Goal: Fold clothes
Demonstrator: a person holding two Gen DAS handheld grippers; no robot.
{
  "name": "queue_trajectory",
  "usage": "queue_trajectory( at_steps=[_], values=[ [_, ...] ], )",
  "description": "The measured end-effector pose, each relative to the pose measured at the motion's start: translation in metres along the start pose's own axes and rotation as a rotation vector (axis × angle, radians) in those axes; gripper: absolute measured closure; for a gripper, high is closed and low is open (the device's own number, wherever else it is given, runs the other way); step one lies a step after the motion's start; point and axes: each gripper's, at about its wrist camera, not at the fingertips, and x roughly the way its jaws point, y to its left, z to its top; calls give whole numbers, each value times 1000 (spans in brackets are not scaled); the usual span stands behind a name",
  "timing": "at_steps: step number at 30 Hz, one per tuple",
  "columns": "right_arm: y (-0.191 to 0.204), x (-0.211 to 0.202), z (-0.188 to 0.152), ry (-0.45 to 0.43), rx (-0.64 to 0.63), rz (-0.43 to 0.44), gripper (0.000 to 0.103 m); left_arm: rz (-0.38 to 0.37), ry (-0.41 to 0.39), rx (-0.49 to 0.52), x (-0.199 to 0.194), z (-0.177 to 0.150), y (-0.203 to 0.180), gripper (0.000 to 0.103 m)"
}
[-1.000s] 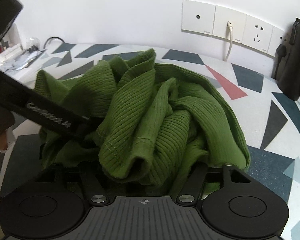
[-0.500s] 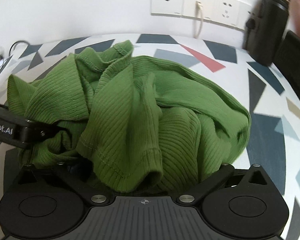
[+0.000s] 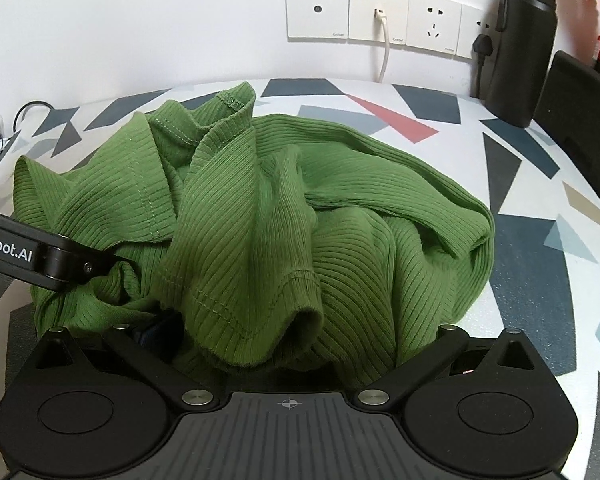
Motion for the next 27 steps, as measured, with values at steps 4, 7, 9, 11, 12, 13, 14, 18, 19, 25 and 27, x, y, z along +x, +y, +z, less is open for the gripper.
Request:
queue_trajectory(
  at_steps=[4,7,9,11,12,13,14,18,19,25,27],
  values=[
    [0,-1,-1,-1,0,1,1,-2,-3,-3,0,-1,1,0],
    [0,-2,-3,-3,2,0,1,-10,-3,-5,-1,0,2,0],
    [0,-2,-3,-6,3,1,1,-12,-6,-8,-1,0,3,1],
    [0,-2,-3,-8,1,4,1,-10,-9,-12,-1,0,3,1],
    [0,-2,-3,-10,0,5,1,-10,-16,-15,-1,-1,3,1],
    [0,-2,-3,-13,-5,7,1,-10,-24,-19,-1,-2,3,1],
    [0,-2,-4,-16,-10,8,1,-10,-31,-22,-2,-3,3,1],
    [-1,-3,-5,-25,-13,11,1,-15,-52,-38,-3,-6,4,1],
    [0,-3,-4,-22,-11,10,1,-19,-55,-44,-3,-6,5,1],
    [0,-2,-3,-14,-6,7,1,-47,-90,-80,-6,-9,11,1],
    [0,-2,-3,-17,-5,7,1,-54,-99,-95,-6,-9,13,1]
  ],
)
